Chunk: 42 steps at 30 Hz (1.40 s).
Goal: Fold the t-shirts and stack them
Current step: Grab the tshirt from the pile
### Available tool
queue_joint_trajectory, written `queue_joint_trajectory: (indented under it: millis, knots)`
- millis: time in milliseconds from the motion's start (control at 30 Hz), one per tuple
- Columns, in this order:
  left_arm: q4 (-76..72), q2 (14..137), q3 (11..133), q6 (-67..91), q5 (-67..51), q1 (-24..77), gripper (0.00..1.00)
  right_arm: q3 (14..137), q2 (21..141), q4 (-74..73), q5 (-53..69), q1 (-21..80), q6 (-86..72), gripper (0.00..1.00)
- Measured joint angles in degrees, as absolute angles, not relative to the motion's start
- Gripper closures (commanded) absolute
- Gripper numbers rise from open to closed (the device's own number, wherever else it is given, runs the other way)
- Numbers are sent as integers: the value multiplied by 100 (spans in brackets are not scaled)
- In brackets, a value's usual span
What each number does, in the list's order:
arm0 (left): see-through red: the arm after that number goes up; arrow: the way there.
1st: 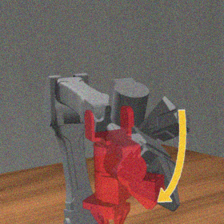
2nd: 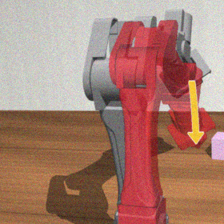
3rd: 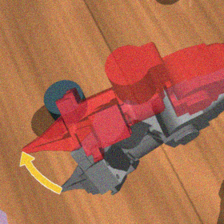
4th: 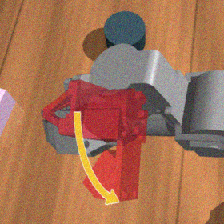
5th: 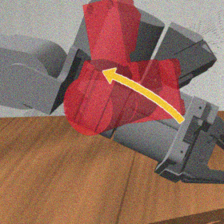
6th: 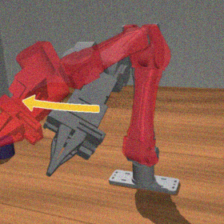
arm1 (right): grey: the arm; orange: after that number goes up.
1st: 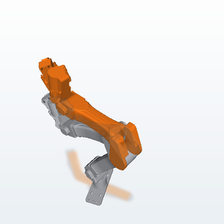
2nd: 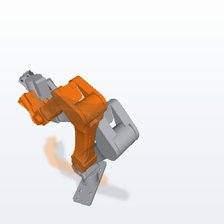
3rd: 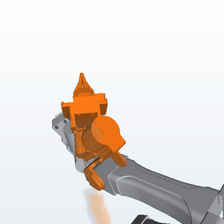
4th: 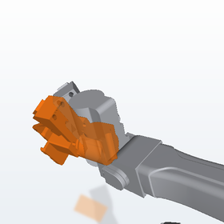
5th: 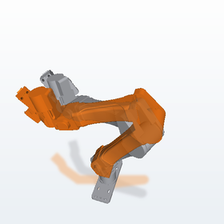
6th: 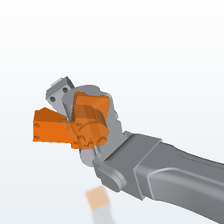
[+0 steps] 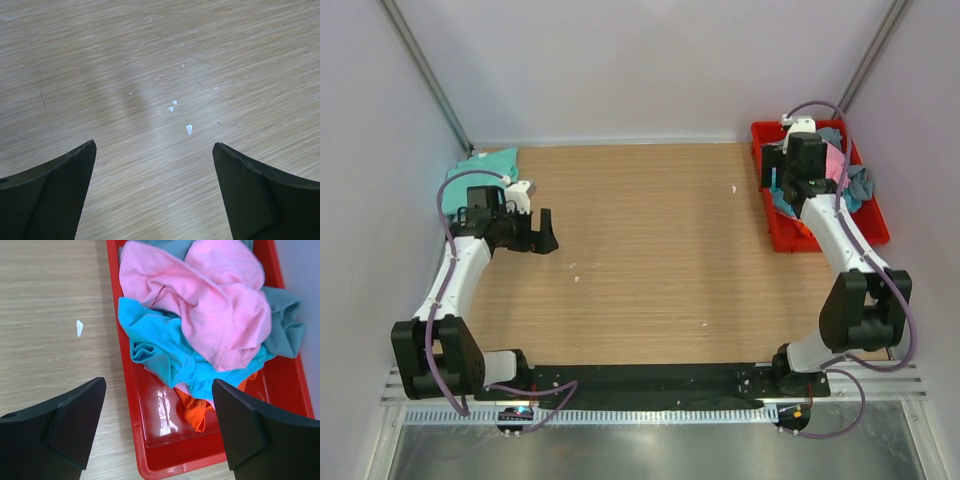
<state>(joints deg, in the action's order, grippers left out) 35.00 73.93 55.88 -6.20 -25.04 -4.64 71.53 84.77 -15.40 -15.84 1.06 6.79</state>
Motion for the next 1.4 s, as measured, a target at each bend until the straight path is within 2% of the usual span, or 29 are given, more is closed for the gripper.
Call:
queue_joint_trajectory:
  millis: [367,467,500,700,933,1033,1067,1200,1267,1400]
  knots:
    - [3498,7332,5579,-615,-2464,-464,0,7435,9784,-1588,-1522,21,720,20]
    - [3498,7332,5579,-607,-2464,-464,0,7511,9832,-1544,-1505,-86,720,25]
    - [3498,7332,5579,-604,-2464,-464,0,7542,9852,-1540,-1503,-110,720,29]
    - [3498,7332,5579,-600,-2464,-464,1,7900,10224,-1516,-1354,-311,714,38]
    - [3498,7332,5577,-600,-2464,-464,0,8121,10619,-1621,-1031,-401,676,41]
    - [3498,7332,5577,-600,-2464,-464,0,8156,10685,-1653,-941,-401,657,46]
    - [3500,7332,5577,-600,-2464,-464,1,8169,10702,-1678,-904,-399,648,52]
    - [3498,7334,5577,-600,-2462,-464,1,8211,10739,-1743,-773,-401,611,63]
    - [3498,7334,5577,-600,-2462,-464,1,8213,10742,-1780,-725,-405,596,74]
    - [3500,7334,5577,-600,-2462,-464,0,8213,10742,-1833,-622,-456,580,82]
